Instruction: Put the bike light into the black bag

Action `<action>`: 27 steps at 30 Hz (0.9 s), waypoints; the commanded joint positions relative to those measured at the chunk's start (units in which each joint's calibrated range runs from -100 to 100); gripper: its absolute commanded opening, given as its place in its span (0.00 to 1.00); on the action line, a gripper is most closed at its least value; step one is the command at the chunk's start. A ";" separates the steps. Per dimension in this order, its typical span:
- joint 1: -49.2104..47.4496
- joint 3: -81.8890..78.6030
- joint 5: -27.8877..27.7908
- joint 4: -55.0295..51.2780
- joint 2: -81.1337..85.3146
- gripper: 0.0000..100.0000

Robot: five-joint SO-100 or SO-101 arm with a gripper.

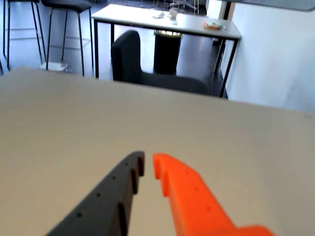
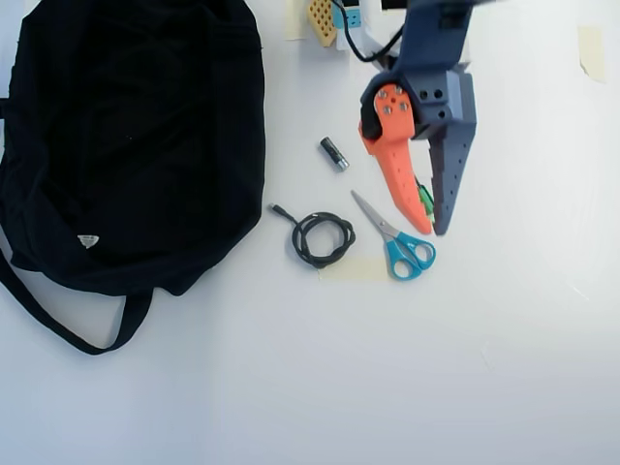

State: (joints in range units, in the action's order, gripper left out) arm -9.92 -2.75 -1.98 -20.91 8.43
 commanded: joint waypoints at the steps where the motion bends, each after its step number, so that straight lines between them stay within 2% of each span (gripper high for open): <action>1: 0.27 14.70 -0.12 3.77 -11.50 0.02; 7: 2.14 17.22 -0.07 11.09 -18.47 0.02; 24: 3.49 13.17 -0.64 8.25 -17.22 0.02; 27: 3.64 13.71 -0.59 5.06 -16.97 0.02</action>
State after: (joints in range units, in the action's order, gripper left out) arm -6.47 9.75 -2.47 -13.01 -10.67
